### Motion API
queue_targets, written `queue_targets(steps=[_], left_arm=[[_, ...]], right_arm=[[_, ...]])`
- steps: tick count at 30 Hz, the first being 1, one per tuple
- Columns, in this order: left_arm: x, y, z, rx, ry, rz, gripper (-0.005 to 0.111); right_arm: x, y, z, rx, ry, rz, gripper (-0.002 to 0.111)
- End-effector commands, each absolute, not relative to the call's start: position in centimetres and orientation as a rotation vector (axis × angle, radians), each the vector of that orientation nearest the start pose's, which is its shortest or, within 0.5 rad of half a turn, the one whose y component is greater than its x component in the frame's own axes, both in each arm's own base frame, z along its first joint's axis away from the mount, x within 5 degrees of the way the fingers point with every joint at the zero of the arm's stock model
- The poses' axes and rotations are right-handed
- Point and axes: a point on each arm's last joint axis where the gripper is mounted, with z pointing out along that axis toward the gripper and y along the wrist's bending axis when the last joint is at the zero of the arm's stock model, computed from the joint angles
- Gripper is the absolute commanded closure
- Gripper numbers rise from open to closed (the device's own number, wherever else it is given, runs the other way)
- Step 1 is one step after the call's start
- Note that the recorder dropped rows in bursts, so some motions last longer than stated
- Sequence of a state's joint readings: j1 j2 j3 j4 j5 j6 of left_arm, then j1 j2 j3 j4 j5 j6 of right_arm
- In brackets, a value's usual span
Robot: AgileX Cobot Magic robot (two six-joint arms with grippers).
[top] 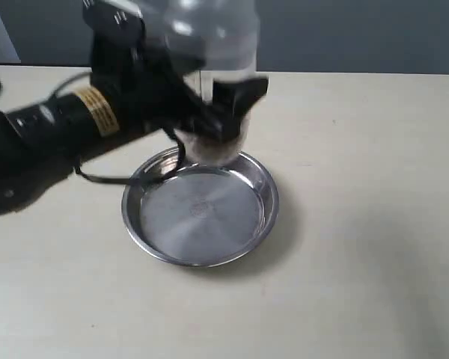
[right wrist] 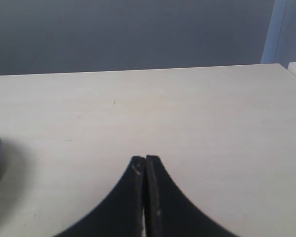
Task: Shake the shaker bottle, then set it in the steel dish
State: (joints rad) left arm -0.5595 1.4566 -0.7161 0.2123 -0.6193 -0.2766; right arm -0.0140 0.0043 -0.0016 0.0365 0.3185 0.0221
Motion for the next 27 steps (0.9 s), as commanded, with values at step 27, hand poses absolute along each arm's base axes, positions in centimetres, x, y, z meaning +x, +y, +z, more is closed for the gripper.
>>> queue_targets(steps=[27], left_arm=[[25.4,-17.1,27.4,0.51,1.602,-0.546,0.106]], right_arm=[[5.4,0.0,18.5,0.05,1.79,0.041,0.109]])
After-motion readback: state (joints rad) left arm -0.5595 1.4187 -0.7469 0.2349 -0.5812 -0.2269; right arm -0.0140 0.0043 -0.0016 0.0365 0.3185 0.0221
